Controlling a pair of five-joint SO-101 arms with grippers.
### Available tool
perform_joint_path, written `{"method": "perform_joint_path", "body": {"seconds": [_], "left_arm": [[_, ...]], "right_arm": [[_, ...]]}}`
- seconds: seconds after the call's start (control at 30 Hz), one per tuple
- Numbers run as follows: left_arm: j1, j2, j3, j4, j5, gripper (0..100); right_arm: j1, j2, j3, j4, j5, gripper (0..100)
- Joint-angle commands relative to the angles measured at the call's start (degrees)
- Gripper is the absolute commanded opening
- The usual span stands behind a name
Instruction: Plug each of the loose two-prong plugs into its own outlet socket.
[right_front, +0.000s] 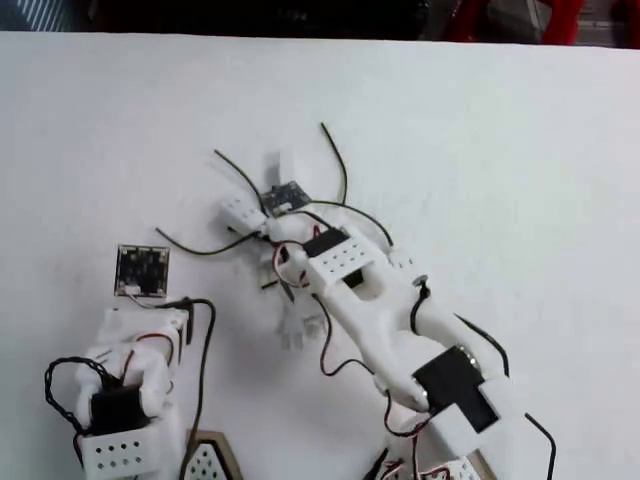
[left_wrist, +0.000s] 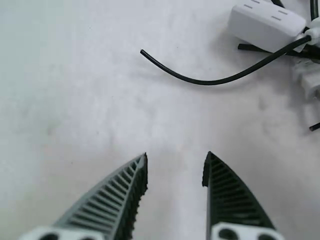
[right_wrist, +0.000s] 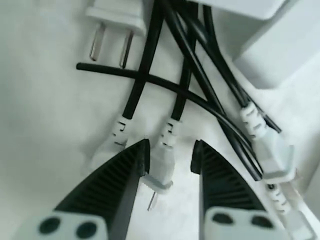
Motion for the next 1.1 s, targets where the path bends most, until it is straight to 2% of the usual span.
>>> {"method": "perform_joint_path", "body": {"seconds": [0.0,0.23,0.37,0.47,0.93,1.07], "left_arm": [[-0.48,-0.57,-0.44,-1.05,-0.53,19],[-0.48,-0.57,-0.44,-1.14,-0.53,19],[-0.48,-0.57,-0.35,-1.14,-0.53,19],[-0.48,-0.57,-0.35,-1.14,-0.53,19],[-0.48,-0.57,-0.35,-1.41,-0.53,19],[-0.48,-0.57,-0.35,-1.41,-0.53,19]], "right_arm": [[0.31,1.80,-1.14,2.33,-0.18,9.5],[-1.80,2.68,-2.55,5.93,0.09,6.7],[-1.80,1.63,-2.81,6.90,0.26,1.8],[-1.80,-1.19,-2.99,9.98,4.75,1.8],[-1.36,-38.02,-2.90,24.31,11.16,1.8],[1.45,-48.13,-2.99,24.92,12.31,1.8]]}}
